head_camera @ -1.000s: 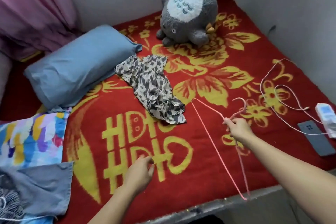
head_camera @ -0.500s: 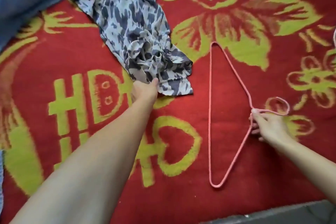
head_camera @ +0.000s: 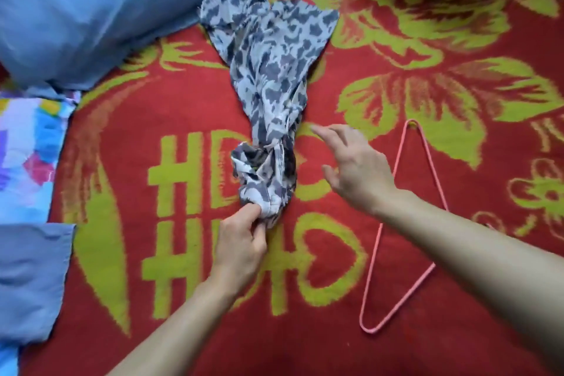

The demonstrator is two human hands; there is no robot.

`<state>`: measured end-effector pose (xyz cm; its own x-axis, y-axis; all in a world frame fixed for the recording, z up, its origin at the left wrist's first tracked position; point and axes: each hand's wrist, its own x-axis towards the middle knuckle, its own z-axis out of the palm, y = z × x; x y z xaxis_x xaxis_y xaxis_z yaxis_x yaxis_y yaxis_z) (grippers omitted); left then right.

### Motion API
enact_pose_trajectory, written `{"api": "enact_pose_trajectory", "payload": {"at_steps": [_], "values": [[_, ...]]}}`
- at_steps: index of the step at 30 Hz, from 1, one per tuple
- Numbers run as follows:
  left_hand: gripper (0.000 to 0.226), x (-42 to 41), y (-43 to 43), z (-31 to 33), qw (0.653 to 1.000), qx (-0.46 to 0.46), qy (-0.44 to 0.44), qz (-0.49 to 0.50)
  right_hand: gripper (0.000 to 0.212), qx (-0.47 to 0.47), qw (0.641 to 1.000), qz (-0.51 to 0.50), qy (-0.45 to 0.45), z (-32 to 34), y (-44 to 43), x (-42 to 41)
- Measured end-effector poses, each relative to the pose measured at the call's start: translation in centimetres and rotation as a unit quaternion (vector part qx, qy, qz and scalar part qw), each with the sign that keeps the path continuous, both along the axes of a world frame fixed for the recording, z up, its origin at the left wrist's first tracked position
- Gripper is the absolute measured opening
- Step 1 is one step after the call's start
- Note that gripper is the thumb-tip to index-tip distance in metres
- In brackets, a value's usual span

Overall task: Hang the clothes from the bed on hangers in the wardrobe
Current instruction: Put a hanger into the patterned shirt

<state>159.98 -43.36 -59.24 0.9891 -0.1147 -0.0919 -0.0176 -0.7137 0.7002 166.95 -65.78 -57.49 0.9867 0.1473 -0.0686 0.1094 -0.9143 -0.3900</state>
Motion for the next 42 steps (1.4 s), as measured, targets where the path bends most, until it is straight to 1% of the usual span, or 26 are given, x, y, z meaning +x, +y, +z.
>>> {"api": "enact_pose_trajectory", "payload": {"at_steps": [2, 4, 6, 8, 9, 10, 11, 12, 13, 15, 16, 17, 19, 20, 22, 24, 25, 27, 28, 30, 33, 35, 38, 40, 41, 42], "values": [[0.009, -1.9, 1.3, 0.5, 1.000, 0.007, -0.005, -0.029, 0.074, -0.012, 0.997, 0.074, 0.018, 0.4, 4.2, 1.1], [0.012, -4.3, 2.5, 0.9, 0.997, 0.026, -0.022, -0.070, 0.072, -0.028, 0.987, 0.156, 0.039, 0.2, 7.3, 0.9], [0.014, -6.7, 3.6, 1.4, 0.994, 0.033, -0.022, -0.103, 0.072, -0.055, 0.966, 0.250, 0.035, -0.3, 9.6, -0.3], [0.032, -9.0, 4.3, 2.0, 0.991, 0.037, -0.024, -0.129, 0.072, -0.081, 0.942, 0.322, 0.044, -1.1, 11.1, -2.1], [0.038, -10.3, 4.5, 2.4, 0.990, 0.038, -0.019, -0.137, 0.064, -0.091, 0.931, 0.348, 0.058, -1.7, 11.6, -3.3], [0.039, -11.7, 4.6, 2.8, 0.990, 0.031, -0.006, -0.136, 0.050, -0.101, 0.922, 0.369, 0.068, -2.3, 11.9, -4.5], [0.036, -13.1, 4.9, 3.0, 0.992, 0.023, 0.012, -0.126, 0.035, -0.119, 0.913, 0.379, 0.087, -2.9, 12.0, -5.7], [0.032, -14.5, 5.3, 3.1, 0.993, 0.019, 0.032, -0.110, 0.026, -0.134, 0.911, 0.373, 0.115, -3.3, 12.0, -7.0], [0.026, -15.9, 5.8, 3.0, 0.994, 0.018, 0.057, -0.088, 0.023, -0.137, 0.914, 0.352, 0.150, -3.7, 11.5, -8.1], [0.017, -18.3, 7.2, 3.0, 0.993, 0.027, 0.106, -0.041, 0.021, -0.095, 0.931, 0.270, 0.225, -3.9, 10.0, -10.2], [0.018, -19.4, 7.8, 3.1, 0.992, 0.027, 0.121, -0.018, 0.021, -0.065, 0.941, 0.229, 0.242, -3.7, 9.1, -11.1], [0.021, -20.2, 8.5, 3.4, 0.990, 0.025, 0.135, 0.011, 0.023, -0.037, 0.950, 0.200, 0.236, -3.2, 8.3, -11.9], [0.022, -21.1, 9.7, 4.3, 0.986, 0.010, 0.153, 0.068, 0.027, 0.019, 0.965, 0.173, 0.198, -1.2, 7.0, -13.4], [0.022, -21.1, 10.2, 4.9, 0.985, 0.002, 0.148, 0.092, 0.028, 0.056, 0.969, 0.165, 0.177, 0.4, 6.6, -14.1], [0.026, -20.6, 11.0, 7.1, 0.982, -0.023, 0.128, 0.135, 0.023, 0.148, 0.969, 0.134, 0.146, 4.3, 6.2, -15.7], [0.025, -19.1, 11.4, 10.4, 0.973, -0.096, 0.114, 0.175, 0.017, 0.229, 0.962, 0.100, 0.109, 8.2, 5.9, -17.1], [0.025, -18.0, 11.4, 12.4, 0.967, -0.135, 0.107, 0.186, 0.018, 0.260, 0.957, 0.085, 0.094, 10.1, 5.8, -17.7], [0.032, -16.1, 11.4, 16.9, 0.963, -0.184, 0.062, 0.185, 0.027, 0.305, 0.947, 0.061, 0.077, 14.1, 5.9, -18.6], [0.036, -15.4, 11.4, 19.0, 0.963, -0.201, 0.033, 0.179, 0.027, 0.322, 0.943, 0.047, 0.068, 16.4, 6.3, -19.0], [0.034, -14.3, 11.6, 23.4, 0.957, -0.231, -0.015, 0.175, 0.022, 0.365, 0.930, 0.008, 0.043, 21.5, 7.3, -19.6], [0.031, -13.7, 12.5, 30.5, 0.952, -0.253, -0.066, 0.159, 0.030, 0.418, 0.907, -0.039, -0.037, 29.6, 8.4, -20.1], [0.028, -13.8, 13.1, 35.3, 0.953, -0.253, -0.100, 0.135, 0.031, 0.427, 0.899, -0.044, -0.084, 35.0, 8.3, -20.7], [0.027, -14.6, 13.6, 42.3, 0.956, -0.241, -0.144, 0.083, 0.028, 0.400, 0.906, -0.022, -0.135, 42.2, 7.9, -22.2], [0.036, -15.9, 13.9, 46.7, 0.965, -0.190, -0.177, 0.028, 0.027, 0.345, 0.919, -0.014, -0.193, 46.2, 7.7, -23.2], [0.038, -16.5, 14.2, 48.6, 0.969, -0.145, -0.202, -0.008, 0.029, 0.303, 0.926, -0.015, -0.227, 47.9, 7.5, -23.6], [0.041, -17.2, 14.5, 50.2, 0.968, -0.080, -0.236, -0.041, 0.030, 0.252, 0.932, -0.015, -0.261, 49.4, 7.4, -24.1]]}}
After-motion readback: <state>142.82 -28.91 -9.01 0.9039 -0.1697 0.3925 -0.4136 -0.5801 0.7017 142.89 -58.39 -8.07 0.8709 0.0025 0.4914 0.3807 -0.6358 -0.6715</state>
